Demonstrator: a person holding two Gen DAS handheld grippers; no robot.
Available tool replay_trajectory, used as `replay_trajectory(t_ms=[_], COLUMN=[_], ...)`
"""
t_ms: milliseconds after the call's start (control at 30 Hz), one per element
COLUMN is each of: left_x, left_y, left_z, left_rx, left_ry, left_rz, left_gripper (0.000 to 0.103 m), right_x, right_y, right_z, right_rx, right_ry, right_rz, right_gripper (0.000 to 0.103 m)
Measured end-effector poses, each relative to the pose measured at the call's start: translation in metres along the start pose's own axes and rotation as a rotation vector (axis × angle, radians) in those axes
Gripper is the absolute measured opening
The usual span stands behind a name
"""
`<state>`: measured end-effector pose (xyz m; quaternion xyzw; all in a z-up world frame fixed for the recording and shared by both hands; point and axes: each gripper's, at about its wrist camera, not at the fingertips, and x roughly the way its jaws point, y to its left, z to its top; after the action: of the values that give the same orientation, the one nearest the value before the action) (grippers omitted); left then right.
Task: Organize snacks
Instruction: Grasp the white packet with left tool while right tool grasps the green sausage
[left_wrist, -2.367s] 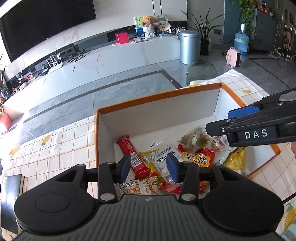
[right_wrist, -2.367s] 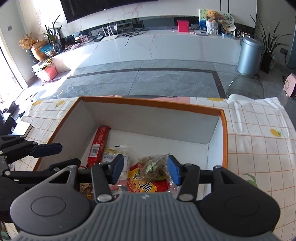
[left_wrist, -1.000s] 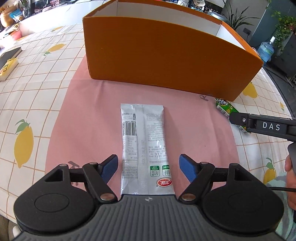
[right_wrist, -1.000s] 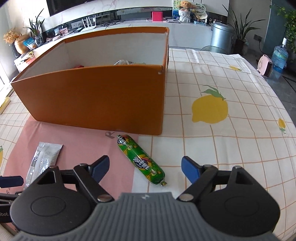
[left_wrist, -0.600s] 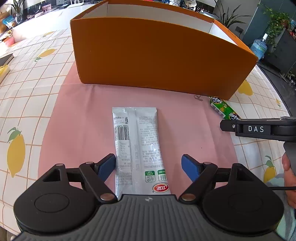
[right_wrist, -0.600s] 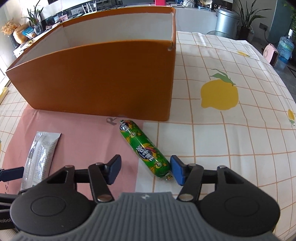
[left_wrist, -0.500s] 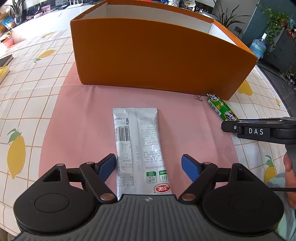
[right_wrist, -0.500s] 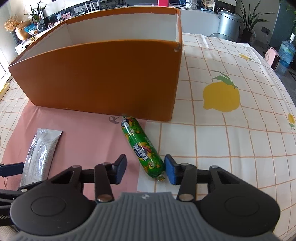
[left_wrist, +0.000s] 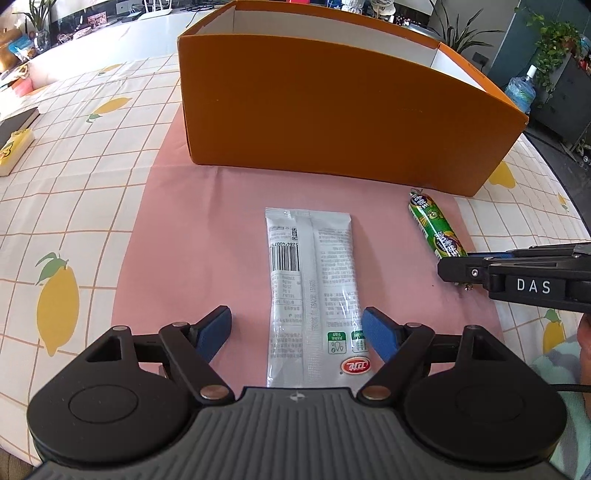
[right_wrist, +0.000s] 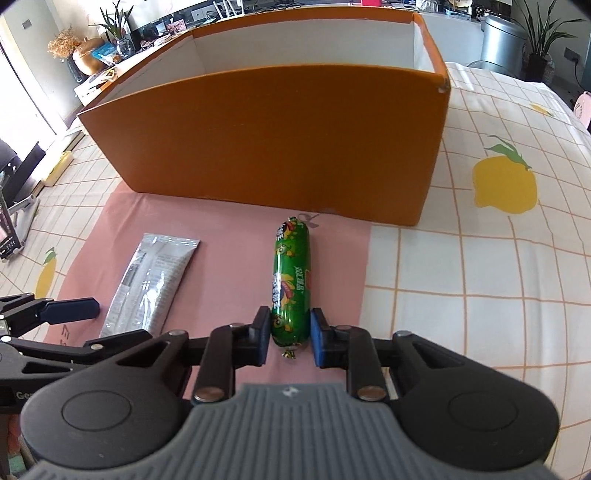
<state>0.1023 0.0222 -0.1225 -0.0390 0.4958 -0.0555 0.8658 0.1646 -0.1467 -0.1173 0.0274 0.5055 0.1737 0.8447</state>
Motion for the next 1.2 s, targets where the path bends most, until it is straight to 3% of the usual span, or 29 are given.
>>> replay_trajectory(t_ms=[100, 233, 433, 833, 933, 1067, 1200], left_x=[-0.004, -0.007, -0.004, 0.009, 0.009, 0.007, 0.005], left_y=[0.006, 0.015, 0.005, -0.027, -0.027, -0.024, -0.018], left_z=[-0.003, -0.003, -0.001, 0.000, 0.000, 0.000, 0.001], left_rx=[0.003, -0.055, -0.042, 0.059, 0.056, 0.060, 0.039], left_ry=[-0.020, -0.047, -0.058, -0.048, -0.057, -0.082, -0.092], left_rz=[-0.032, -0.090, -0.092, 0.081, 0.084, 0.089, 0.079], left_gripper=[0.094, 0.094, 0.094, 0.092, 0.082, 0.059, 0.057], right_x=[0.000, -0.007, -0.010, 0.004, 0.009, 0.013, 0.012], right_y=[0.006, 0.005, 0.003, 0.009, 0.011, 0.014, 0.013], right_z=[-0.001, -0.002, -0.001, 0.007, 0.009, 0.009, 0.007], right_rx=[-0.027, -0.033, -0.005, -0.010, -0.014, -0.032, -0.036], right_ry=[-0.012, -0.067, -0.113, -0.128, -0.117, -0.102, -0.102], right_rz=[-0.001, -0.024, -0.030, -0.038, -0.044, -0.057, -0.066], right_gripper=[0.021, 0.038, 0.039, 0.039, 0.039, 0.038, 0.030])
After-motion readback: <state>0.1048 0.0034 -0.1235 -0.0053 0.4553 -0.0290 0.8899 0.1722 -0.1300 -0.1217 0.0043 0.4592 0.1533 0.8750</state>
